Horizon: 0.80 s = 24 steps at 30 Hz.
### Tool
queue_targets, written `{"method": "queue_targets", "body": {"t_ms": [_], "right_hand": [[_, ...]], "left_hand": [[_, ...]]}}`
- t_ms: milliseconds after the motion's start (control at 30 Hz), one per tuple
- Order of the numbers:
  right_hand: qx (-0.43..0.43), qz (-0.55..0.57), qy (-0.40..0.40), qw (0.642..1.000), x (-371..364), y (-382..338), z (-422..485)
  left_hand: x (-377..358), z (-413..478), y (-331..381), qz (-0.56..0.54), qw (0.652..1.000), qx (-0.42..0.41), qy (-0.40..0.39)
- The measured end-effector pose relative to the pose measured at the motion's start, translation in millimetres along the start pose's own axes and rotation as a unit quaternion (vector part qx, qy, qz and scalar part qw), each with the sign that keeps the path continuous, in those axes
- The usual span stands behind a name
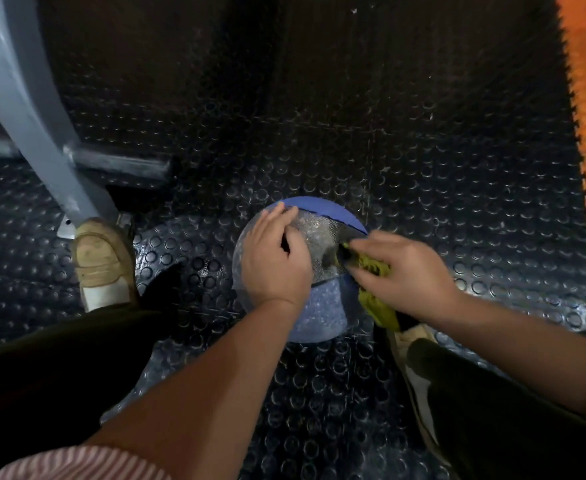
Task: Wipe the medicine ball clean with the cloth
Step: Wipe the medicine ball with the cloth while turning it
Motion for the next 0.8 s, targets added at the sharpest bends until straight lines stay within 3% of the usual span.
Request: {"method": "queue_targets", "body": {"t_ms": [133, 267, 400, 467, 567, 700, 800], "right_hand": [[0.013, -0.011, -0.040, 0.999, -2.3, 3.1, -15.8], [-0.001, -0.013, 0.018, 1.000, 8.7, 4.6, 19.8], [-0.048, -0.004, 0.019, 0.999, 1.4, 13.6, 50.9], [-0.017, 0.020, 0.036, 0.999, 1.0, 2.6, 35.8], [0.038, 0.031, -0.004, 0.999, -9.4, -16.9, 3.2], [0.092, -0.019, -0.033, 0.995, -6.5, -23.1, 2.5], [0.056, -0.041, 0.003, 0.998, 1.2, -15.8, 26.5]], "left_hand": [[-2.2, 4.2, -0.9, 0.022, 1.000, 0.010, -0.001], [-2.5, 0.9, 0.4, 0.050, 0.999, 0.006, 0.009], [0.6, -4.9, 0.6, 0.026, 0.999, -0.001, 0.020], [4.1, -1.3, -3.8, 0.012, 0.999, 0.010, 0.031], [6.4, 3.8, -5.4, 0.002, 0.999, 0.010, 0.036], [2.1, -3.5, 2.3, 0.041, 0.999, -0.022, 0.027], [3.8, -15.8, 4.9, 0.049, 0.997, -0.038, 0.042]]}}
Point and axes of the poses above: each hand's wrist, its own z-axis towards the middle knuckle, its own x-axis out of the back of the hand, y = z × x, the point moved 10 cm from there along z, towards the middle knuckle, and after that the axes turned 5 degrees about x, right-handed, at the moved point
